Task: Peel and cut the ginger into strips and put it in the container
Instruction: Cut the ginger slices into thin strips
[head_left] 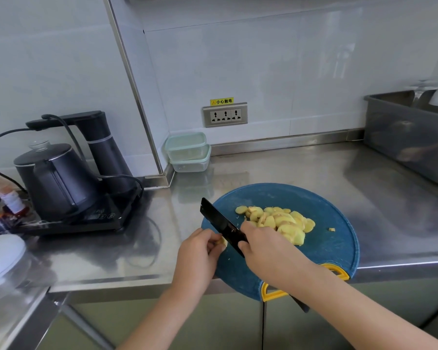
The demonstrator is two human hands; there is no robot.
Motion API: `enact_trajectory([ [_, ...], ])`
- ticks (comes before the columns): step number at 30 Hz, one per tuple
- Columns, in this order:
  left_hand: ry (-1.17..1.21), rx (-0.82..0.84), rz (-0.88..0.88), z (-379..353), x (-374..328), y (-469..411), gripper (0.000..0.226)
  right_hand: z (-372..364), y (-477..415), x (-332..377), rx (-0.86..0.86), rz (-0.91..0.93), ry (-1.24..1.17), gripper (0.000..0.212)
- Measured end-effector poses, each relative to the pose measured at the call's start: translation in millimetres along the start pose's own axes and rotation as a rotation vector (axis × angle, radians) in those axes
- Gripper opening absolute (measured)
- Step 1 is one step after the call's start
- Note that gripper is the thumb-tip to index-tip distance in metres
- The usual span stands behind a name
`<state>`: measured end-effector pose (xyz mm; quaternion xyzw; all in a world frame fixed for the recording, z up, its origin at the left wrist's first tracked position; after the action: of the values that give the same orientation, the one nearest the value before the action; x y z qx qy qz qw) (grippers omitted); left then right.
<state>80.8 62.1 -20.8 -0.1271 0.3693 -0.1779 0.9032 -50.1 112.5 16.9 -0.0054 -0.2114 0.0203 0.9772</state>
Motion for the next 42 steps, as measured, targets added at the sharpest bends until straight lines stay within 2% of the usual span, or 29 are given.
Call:
enact_trajectory([
  [6,-0.001,-0.024,-0.020,-0.2,-1.6,1.4,0.005,-2.3,3.3,3.4,0.006,0.034,0.114,0.018],
  [11,0.000,-0.037,-0.057,-1.3,-0.9,3.0,0.010,-3.0,4.1,4.0,0.050,0.034,0.099,0.017],
  [17,0.041,-0.049,-0.072,-1.7,0.8,3.4,0.012,-3.8,-8.2,4.4,0.151,0.019,0.073,0.004],
  [20,0.039,-0.052,-0.086,-2.5,2.1,2.9,0.015,-10.4,-11.0,3.5,0.180,0.001,0.092,0.007],
  [24,0.029,-0.057,-0.076,-3.0,2.4,3.8,0.013,-15.6,-17.7,4.6,0.169,-0.003,0.105,0.015],
  [27,0.018,-0.062,-0.049,-2.0,1.4,6.4,0.009,-11.5,-21.1,-0.7,0.150,-0.071,0.005,0.009],
  [30,0.032,-0.061,-0.027,-1.2,1.3,6.1,0.011,-8.6,-19.5,-7.0,0.132,-0.111,-0.044,0.022],
  [35,0.074,-0.038,0.037,-0.2,2.7,3.6,0.007,0.2,-12.8,-1.5,0.085,-0.002,0.056,0.023],
  [42,0.114,-0.045,0.072,-0.4,2.4,6.1,0.004,7.5,-6.8,5.1,0.072,0.009,0.068,0.019],
])
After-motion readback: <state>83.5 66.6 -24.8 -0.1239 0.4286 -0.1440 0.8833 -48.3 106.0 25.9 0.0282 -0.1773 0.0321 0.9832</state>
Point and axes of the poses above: each hand's wrist, its own y-axis away from the middle knuckle, its own z-axis out of the back of the hand, x = y × z, the point moved 5 cm from there along -y, towards the middle knuckle, and after that the axes turned 3 degrees about -y, right-handed, at the moved point
